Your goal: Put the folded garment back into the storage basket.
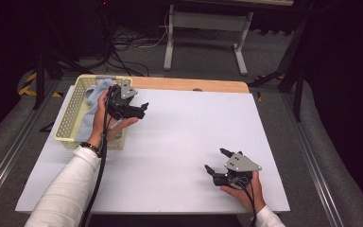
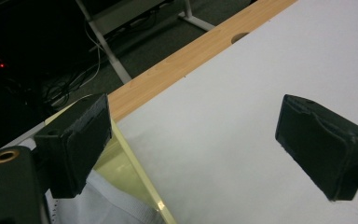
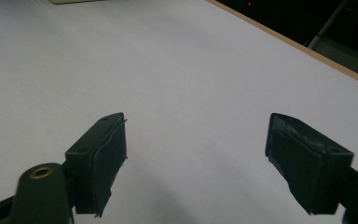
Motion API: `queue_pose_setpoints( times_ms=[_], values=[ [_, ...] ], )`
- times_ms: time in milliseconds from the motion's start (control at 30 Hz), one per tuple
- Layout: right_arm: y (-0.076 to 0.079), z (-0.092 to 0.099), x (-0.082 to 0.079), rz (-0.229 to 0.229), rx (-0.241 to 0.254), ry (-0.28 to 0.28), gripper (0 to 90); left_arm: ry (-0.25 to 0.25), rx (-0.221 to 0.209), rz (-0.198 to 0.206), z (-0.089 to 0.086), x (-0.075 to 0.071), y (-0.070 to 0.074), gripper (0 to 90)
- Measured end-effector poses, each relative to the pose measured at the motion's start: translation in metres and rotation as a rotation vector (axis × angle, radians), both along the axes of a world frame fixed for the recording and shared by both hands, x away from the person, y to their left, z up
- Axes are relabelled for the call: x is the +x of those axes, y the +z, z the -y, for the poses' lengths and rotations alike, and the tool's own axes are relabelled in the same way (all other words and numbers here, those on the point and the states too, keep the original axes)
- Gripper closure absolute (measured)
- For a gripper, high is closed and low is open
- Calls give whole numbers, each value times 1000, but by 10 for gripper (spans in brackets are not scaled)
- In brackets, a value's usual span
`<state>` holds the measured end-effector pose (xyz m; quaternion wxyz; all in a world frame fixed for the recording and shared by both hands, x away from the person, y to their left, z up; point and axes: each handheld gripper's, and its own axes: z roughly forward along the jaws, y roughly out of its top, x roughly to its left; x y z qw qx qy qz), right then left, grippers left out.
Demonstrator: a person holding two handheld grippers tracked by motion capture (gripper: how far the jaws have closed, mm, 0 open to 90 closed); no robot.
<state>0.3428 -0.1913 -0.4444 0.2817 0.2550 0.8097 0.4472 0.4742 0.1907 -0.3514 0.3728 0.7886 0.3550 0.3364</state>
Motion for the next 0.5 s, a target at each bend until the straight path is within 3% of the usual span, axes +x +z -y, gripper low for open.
queue_pose_setpoints(
  times_ms=[267,500],
  values=[
    [0,-2,-1,1,0,4,212,-16,23,10,10,-7,-1,112],
    [-1,-4,-1,-4,-14,15,212,-55,16,11,15,-13,-1,116]
  ],
)
